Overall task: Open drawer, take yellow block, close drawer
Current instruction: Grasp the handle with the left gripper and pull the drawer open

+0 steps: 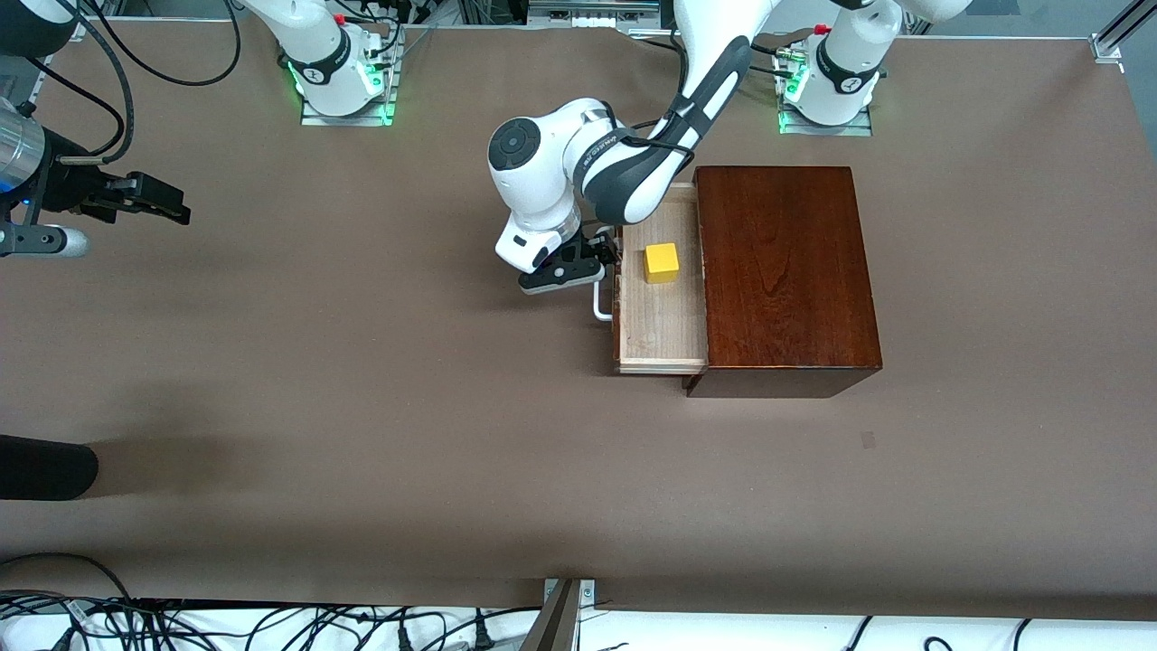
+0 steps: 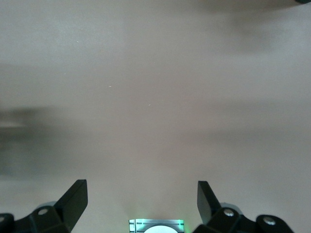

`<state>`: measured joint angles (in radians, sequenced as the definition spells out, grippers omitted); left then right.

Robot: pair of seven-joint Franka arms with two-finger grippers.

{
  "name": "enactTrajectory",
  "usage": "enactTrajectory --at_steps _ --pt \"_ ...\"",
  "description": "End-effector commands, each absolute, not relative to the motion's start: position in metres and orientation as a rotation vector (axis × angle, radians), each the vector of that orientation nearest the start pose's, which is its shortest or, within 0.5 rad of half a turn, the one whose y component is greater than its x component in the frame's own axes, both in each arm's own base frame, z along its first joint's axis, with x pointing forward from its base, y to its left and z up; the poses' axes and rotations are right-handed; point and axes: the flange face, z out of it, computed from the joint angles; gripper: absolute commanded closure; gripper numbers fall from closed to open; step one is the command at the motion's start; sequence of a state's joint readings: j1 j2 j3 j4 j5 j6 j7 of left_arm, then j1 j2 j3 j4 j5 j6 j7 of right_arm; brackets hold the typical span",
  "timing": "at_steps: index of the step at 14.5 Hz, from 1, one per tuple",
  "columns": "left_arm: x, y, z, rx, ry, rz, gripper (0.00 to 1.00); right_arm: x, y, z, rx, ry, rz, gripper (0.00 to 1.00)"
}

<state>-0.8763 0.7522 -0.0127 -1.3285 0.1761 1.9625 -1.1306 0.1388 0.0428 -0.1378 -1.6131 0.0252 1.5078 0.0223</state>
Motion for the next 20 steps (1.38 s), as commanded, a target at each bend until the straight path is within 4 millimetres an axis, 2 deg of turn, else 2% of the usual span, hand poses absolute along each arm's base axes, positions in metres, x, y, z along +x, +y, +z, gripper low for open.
enactTrajectory --at_steps 1,6,11,15,17,20 --pt "0.442 -0.581 0.293 -3.004 -0.304 -0.015 0.00 0.555 0.003 0.579 -3.116 0.029 0.230 0.00" --pt "0.441 -0.582 0.296 -3.011 -0.315 -0.002 0.00 0.556 0.003 0.578 -3.116 0.029 0.232 0.00" --pt "0.436 -0.580 0.338 -3.020 -0.314 0.003 0.00 0.556 0.003 0.578 -3.116 0.029 0.232 0.00" --pt "0.437 -0.577 0.360 -3.041 -0.321 -0.016 0.00 0.556 0.003 0.578 -3.116 0.029 0.232 0.00" --pt "0.444 -0.563 0.378 -3.017 -0.344 -0.004 0.00 0.556 0.004 0.576 -3.115 0.027 0.237 0.00" --pt "0.467 -0.520 0.431 -3.033 -0.352 0.008 0.00 0.558 0.005 0.573 -3.116 0.032 0.239 0.00"
